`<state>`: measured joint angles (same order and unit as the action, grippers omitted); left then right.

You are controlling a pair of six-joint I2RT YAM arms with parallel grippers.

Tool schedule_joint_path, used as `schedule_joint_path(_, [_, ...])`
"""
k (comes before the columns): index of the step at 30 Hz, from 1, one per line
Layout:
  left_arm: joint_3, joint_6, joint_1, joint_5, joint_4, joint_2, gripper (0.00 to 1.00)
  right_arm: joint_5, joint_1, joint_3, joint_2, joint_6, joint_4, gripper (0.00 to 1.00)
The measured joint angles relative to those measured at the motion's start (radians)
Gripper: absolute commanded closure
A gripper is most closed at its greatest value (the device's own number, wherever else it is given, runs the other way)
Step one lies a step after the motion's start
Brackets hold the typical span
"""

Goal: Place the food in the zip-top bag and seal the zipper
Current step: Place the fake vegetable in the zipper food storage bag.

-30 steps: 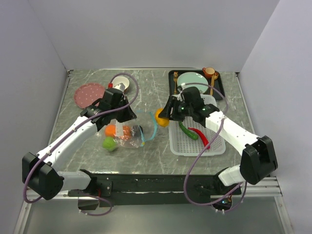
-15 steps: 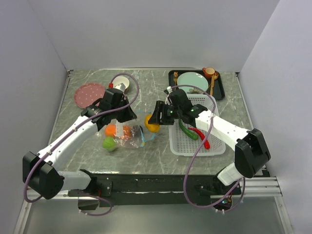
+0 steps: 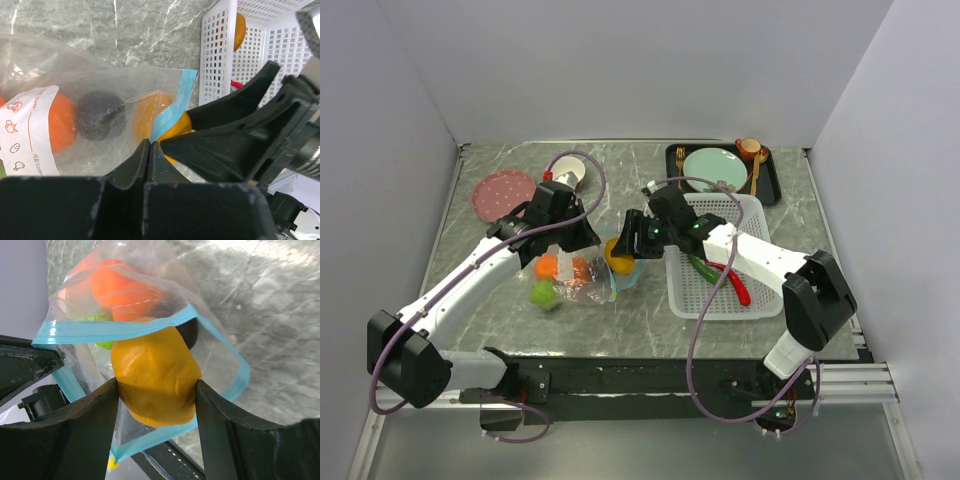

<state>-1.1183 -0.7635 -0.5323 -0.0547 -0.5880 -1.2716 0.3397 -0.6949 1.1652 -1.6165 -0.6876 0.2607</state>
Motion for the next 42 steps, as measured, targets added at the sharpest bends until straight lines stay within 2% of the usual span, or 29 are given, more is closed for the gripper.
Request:
schedule_joint_path(7, [0.000, -0.001, 0.000, 0.000, 0.000, 0.001, 0.99, -0.023, -0.034, -0.009, -0.009, -0.062, -0.079, 0.63])
schedule_joint_path(23, [0.000, -0.005, 0.000, 0.024, 0.000, 0.033, 0.99, -0.015, -0.069, -0.155, -0.011, -0.219, -0.293, 0.62])
schedule_joint_path(33, [0.000, -0.008, 0.000, 0.034, -0.013, 0.051, 0.99, 0.013, -0.091, -0.117, -0.073, -0.203, -0.302, 0.57])
schedule_joint_path(37, [-0.003, -0.008, 0.000, 0.038, -0.023, 0.059, 0.99, 0.019, -0.116, -0.055, -0.101, -0.159, -0.264, 0.49])
schedule_joint_path(42, [-0.010, -0.008, 0.000, 0.052, -0.023, 0.059, 0.99, 0.063, -0.126, -0.050, -0.107, -0.138, -0.267, 0.45])
